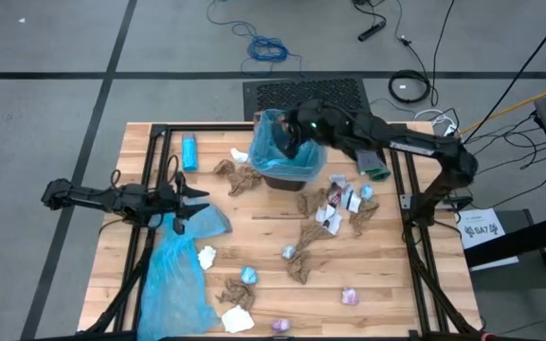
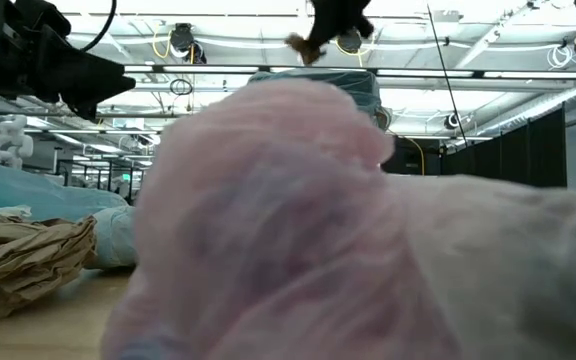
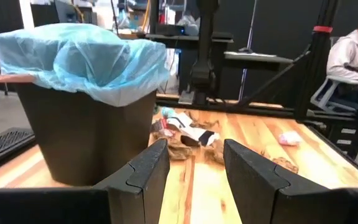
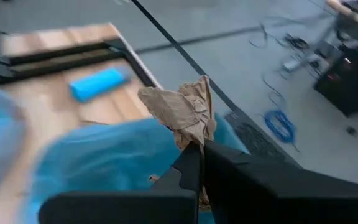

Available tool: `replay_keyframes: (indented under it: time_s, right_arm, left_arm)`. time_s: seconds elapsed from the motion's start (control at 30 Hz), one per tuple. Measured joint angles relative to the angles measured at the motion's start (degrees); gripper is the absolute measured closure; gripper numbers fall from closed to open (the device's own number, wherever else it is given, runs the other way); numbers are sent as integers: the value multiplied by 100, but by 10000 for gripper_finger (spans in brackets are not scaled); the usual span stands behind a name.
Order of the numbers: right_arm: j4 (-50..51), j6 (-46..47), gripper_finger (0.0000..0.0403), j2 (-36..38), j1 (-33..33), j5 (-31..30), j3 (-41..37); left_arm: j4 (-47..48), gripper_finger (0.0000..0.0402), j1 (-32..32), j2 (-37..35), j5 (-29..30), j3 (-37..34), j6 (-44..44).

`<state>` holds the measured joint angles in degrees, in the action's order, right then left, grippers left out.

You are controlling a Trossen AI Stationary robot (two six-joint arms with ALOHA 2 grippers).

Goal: Place trash/remove bag and relplace
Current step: Put the brown paper into the trash bin

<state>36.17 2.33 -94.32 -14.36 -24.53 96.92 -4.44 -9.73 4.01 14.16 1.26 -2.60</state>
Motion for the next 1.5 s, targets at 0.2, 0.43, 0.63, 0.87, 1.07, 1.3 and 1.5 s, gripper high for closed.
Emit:
replay_keyframes:
  time_s: [0.2, 0.43, 0.63, 0.87, 1.07, 1.3, 1.5]
  right_arm:
    - [107, 65, 375, -432, -313, 718, -2]
    - [410, 156, 305, -719, -412, 817, -2]
    - [506, 266, 252, -728, -405, 837, -4]
    - [1655, 707, 225, -428, -313, 816, -7]
    - [2187, 1056, 233, 171, 274, 387, -7]
    - [3221, 2104, 238, 691, 1366, -489, -7]
    - [4211, 3475, 238, 745, 2587, -1126, -7]
  left_arm:
    - [1009, 244, 1, 82, 452, 736, 145]
    - [2240, 244, 1, 481, 867, 1835, -3]
    - [2493, 244, 1, 1174, 1151, 2524, 20]
    - [2583, 247, 1, 2102, 1314, 2983, 0]
    - [2817, 268, 242, 2858, 1311, 3450, 22]
    - [2822, 279, 993, 3549, 780, 3717, 150]
    - [3091, 279, 2093, 4121, -448, 3722, 147]
